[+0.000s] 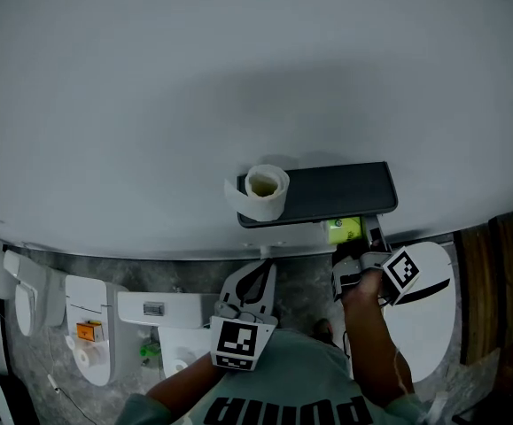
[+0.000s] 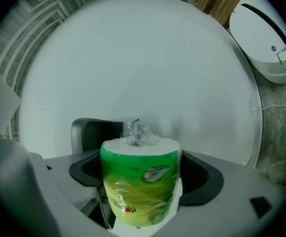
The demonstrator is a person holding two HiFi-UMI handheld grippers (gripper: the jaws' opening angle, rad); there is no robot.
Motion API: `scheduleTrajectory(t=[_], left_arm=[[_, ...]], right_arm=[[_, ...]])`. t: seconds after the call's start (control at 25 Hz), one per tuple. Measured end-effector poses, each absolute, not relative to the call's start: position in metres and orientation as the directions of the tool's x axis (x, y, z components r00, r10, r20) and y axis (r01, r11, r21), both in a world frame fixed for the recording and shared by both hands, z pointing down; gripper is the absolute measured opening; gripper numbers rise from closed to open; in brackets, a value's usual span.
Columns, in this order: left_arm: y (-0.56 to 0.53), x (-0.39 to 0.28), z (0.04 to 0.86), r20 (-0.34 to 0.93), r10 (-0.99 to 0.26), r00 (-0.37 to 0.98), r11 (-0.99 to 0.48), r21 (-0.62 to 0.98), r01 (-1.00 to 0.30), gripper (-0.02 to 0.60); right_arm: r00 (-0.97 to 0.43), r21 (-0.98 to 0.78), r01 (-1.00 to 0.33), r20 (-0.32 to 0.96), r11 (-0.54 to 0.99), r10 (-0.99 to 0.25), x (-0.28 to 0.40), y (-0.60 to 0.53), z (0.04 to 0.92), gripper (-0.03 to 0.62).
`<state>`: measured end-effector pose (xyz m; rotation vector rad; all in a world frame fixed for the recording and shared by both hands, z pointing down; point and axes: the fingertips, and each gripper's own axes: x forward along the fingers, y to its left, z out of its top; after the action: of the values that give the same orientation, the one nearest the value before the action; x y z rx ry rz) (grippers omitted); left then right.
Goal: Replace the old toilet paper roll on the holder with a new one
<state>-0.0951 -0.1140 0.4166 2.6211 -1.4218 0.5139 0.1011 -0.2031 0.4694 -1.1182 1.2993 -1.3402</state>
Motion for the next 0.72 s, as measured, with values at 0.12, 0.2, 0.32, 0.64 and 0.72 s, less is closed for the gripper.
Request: scheduleTrajectory(t=[0.12,0.2,0.32,0.64,0.72], left_arm=[[-0.1136,-0.0977,0.4168,0.345,-0.792,0.504,-0.554,-0.06,-0.83,0.005],[-0.113,-0.0986,0.4164,0.344,-0.791,0.506,-0.556,-0.06,-0.829,0.005],[-0.113,-0.0992,0.4162,0.343,-0.788,0.511,-0.561,-0.062,-0.825,0.005],[-0.1134,-0.0979,0.4148,0.342,-0.784,0.518,-0.57,-0.065,-0.819,0.005],[-0.1134,-0.0971,0.415,0.342,-0.783,0.519,-0.571,-0.066,-0.818,0.005]], right_arm=[[-0.147,-0.999,0.031,0.004,-0.009,-0.989,0.0965,-0.203,0.4702,0.446],[-0.141,-0.999,0.033,0.003,-0.007,-0.99,0.097,-0.2022,0.4706,0.446],[-0.127,-0.999,0.034,-0.002,-0.002,-0.992,0.0983,-0.2024,0.4732,0.446],[-0.101,-0.998,0.052,-0.039,0.034,-0.994,0.1027,-0.2015,0.4756,0.446],[-0.107,-0.997,0.055,-0.051,0.046,-0.993,0.1019,-0.2022,0.4754,0.446]])
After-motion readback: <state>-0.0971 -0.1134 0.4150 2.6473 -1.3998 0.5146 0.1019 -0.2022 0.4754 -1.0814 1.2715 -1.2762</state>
